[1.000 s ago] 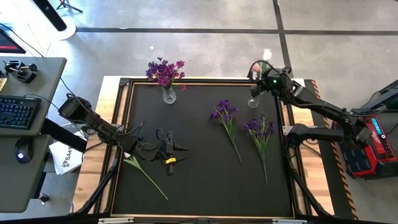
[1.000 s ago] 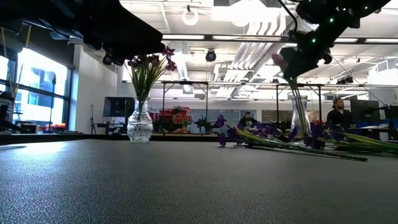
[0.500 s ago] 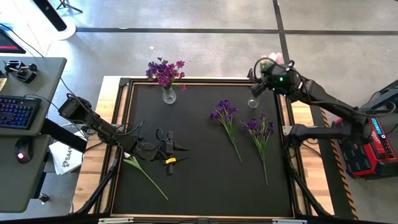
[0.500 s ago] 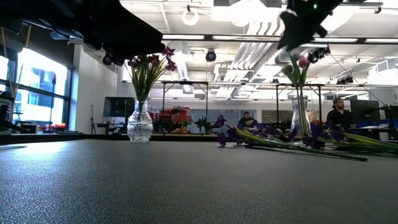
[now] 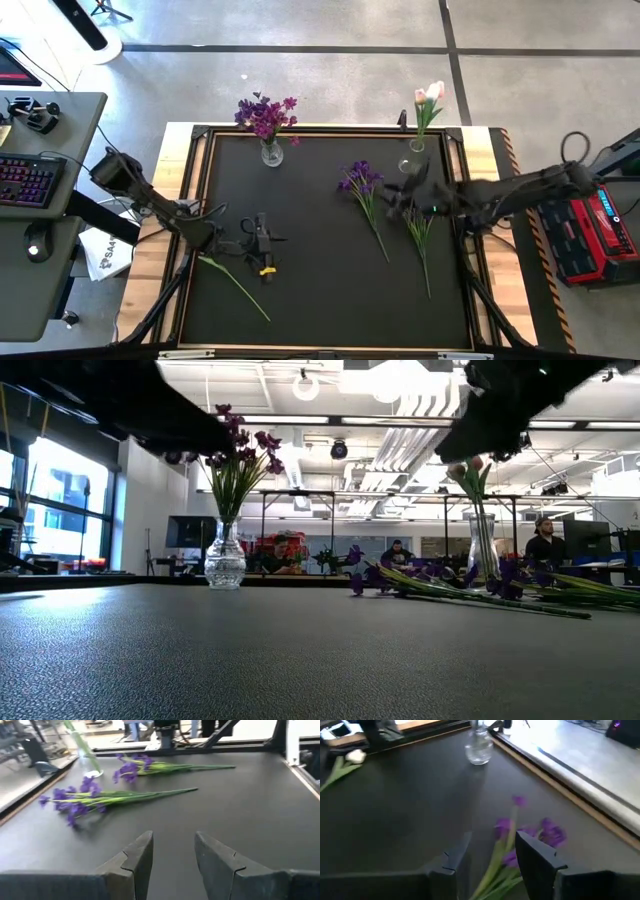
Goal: Sort flowers into vase by color
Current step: Put the left violet flowers into the left transparent vase
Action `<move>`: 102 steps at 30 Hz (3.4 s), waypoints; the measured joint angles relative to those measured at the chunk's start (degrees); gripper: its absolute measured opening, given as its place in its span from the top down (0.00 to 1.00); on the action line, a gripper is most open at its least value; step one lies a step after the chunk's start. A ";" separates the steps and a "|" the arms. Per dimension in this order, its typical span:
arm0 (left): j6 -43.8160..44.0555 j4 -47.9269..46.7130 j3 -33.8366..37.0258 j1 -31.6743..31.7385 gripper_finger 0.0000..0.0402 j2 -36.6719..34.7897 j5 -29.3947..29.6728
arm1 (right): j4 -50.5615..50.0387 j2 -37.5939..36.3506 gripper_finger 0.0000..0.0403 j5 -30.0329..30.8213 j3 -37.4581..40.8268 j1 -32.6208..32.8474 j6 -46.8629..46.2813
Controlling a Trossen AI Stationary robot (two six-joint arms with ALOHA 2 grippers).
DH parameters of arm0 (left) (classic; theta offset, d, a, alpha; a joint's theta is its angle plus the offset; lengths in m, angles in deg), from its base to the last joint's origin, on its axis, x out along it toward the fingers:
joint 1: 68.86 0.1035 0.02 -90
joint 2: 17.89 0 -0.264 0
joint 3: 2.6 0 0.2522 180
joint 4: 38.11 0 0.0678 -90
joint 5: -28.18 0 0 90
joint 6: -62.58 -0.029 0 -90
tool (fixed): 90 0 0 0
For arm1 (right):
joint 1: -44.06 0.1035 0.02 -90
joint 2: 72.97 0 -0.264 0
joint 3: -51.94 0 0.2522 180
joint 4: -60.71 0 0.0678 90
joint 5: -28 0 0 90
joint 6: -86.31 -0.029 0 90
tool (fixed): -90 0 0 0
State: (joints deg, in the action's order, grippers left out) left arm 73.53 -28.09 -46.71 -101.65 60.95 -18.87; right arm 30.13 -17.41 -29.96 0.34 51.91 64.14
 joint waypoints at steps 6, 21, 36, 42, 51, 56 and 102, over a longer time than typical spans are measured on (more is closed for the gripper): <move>-0.05 -2.31 0.00 -1.11 0.67 -3.51 2.48 | 10.91 0.64 0.69 -2.10 10.88 4.66 0.90; 1.89 -3.07 0.00 0.96 0.67 -3.78 2.48 | 10.48 18.97 0.35 -4.18 8.03 3.69 -11.17; 2.63 -3.45 0.00 0.94 0.67 -3.75 2.44 | -1.21 43.08 0.46 6.05 -8.49 1.55 -25.62; 4.08 -4.42 0.00 0.92 0.67 -3.75 2.42 | -0.30 46.74 0.59 3.45 -9.22 0.12 -27.39; 4.14 -5.61 0.00 0.88 0.67 -3.75 2.42 | 9.03 47.01 0.96 3.90 -8.95 1.27 -22.36; 3.51 -6.07 0.00 -0.57 0.67 -3.75 2.42 | 19.37 46.85 0.96 4.41 -8.90 4.36 -16.52; -29.61 27.55 0.08 5.51 0.59 2.28 -27.82 | 102.43 41.11 1.00 -16.30 4.97 19.49 32.73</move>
State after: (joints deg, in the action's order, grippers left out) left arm 43.93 -0.54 -46.62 -96.14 63.24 -46.69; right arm 132.56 23.70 -46.25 5.32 71.40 96.88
